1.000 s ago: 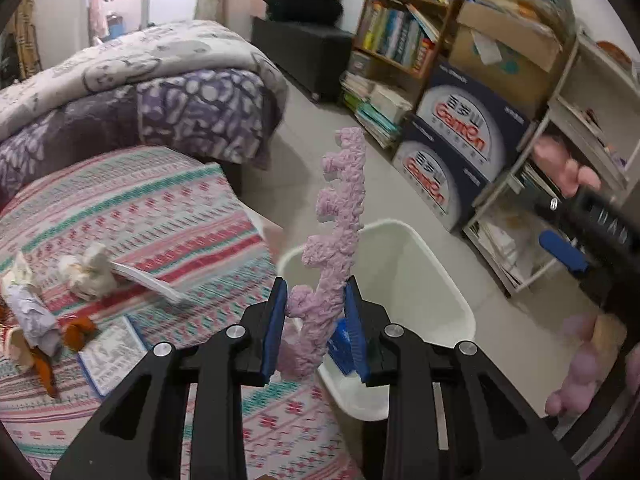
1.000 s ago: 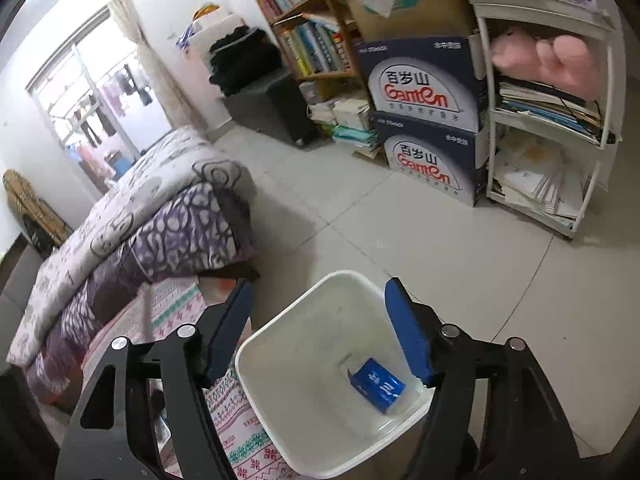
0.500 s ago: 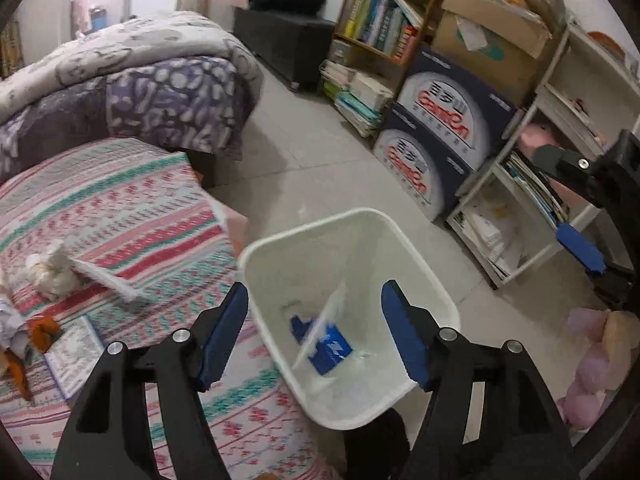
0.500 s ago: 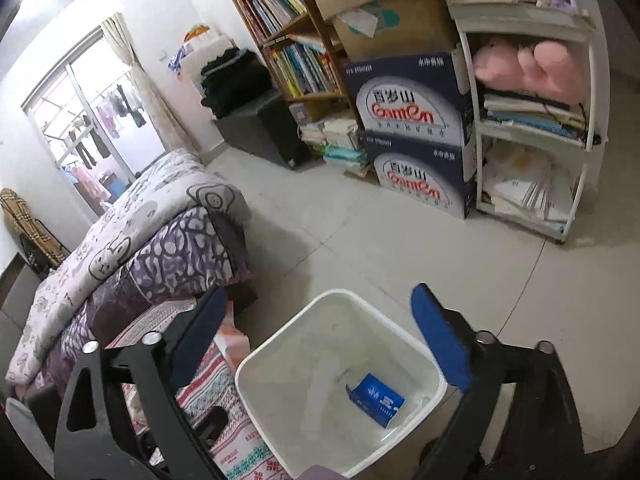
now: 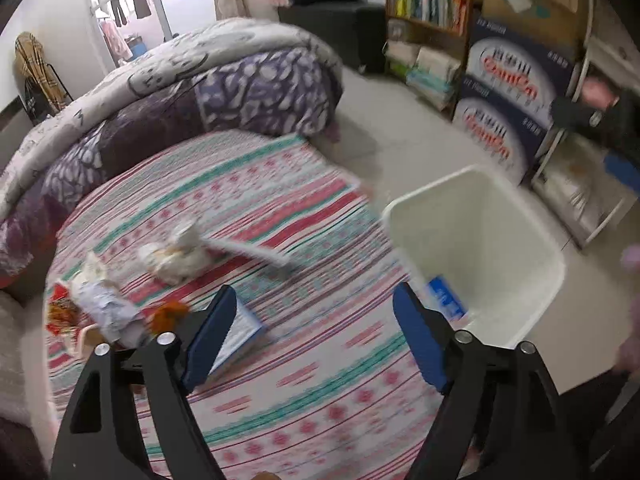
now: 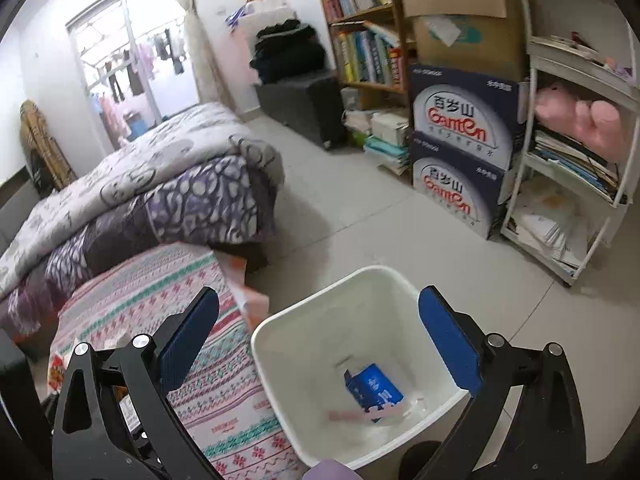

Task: Collect trash
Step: 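Grasp the white-and-blue printed card box with the left tool, then grasp the orange cloth with the right tool while the left tool holds the card box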

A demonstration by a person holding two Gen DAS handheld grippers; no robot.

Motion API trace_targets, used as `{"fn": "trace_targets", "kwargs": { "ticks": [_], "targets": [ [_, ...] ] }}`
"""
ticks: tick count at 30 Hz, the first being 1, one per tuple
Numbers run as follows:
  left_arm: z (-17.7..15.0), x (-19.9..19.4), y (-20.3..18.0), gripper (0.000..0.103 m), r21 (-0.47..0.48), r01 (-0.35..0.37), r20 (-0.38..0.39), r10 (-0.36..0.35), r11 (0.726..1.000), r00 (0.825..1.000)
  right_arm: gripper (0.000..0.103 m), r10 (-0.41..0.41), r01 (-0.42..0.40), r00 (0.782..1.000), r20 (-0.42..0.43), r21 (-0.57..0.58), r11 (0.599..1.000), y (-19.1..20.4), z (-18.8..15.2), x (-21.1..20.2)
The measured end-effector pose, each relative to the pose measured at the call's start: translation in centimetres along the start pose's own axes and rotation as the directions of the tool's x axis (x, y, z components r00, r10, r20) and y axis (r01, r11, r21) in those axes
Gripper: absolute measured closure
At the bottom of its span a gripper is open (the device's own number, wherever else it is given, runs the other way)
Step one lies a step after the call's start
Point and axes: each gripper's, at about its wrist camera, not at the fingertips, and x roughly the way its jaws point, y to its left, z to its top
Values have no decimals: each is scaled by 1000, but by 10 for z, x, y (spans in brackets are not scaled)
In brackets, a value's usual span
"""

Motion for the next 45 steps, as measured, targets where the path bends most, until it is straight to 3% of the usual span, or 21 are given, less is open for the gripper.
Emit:
{"fn": "trace_targets", "kwargs": {
  "ticks": [6, 13, 16, 19, 22, 26, 28, 31, 36, 41, 45],
  "targets": [
    [-25, 29, 50, 22, 17, -101, -155, 103, 995, 983, 7, 26, -28, 998, -65, -27, 999, 20, -7, 10],
    [-39, 50, 90, 22, 5, -9, -237, 10, 1000, 971, 7, 43, -51, 990, -135, -52, 997, 42, -18, 23],
    [-38, 57, 92, 22, 62, 46, -244, -29, 997, 969, 7, 51, -62, 986, -158, -64, 996, 48, -22, 28],
    [-40, 65, 83, 22, 169, 61, -248, -17, 984, 969, 7, 41, -56, 983, -180, -77, 996, 49, -25, 34],
    [-37, 81, 77, 22, 189, 96, -270, -43, 977, 962, 7, 41, -54, 976, -214, -55, 997, 47, -26, 42],
    [-35, 104, 77, 18, 220, 62, -302, 8, 973, 953, 7, 42, -50, 971, -237, -26, 998, 45, -26, 49],
    [-31, 108, 86, 18, 171, 77, -297, -23, 982, 954, 7, 33, -40, 973, -229, -28, 999, 45, -26, 49],
    [-28, 107, 97, 38, 93, 104, -304, -71, 990, 950, 7, 35, -41, 972, -230, -20, 999, 45, -27, 50],
    [-41, 84, 97, 41, 65, 110, -280, -87, 992, 956, 7, 81, -80, 958, -274, 15, 997, 51, -31, 56],
    [-50, 31, 130, 43, -95, 107, -168, -122, 990, 978, 7, 118, -117, 953, -281, 17, 993, 66, -35, 54],
    [-54, -22, 175, 43, -261, 125, -28, -137, 957, 990, 7, 141, -148, 946, -291, -4, 989, 83, -43, 55]
  ]
}}
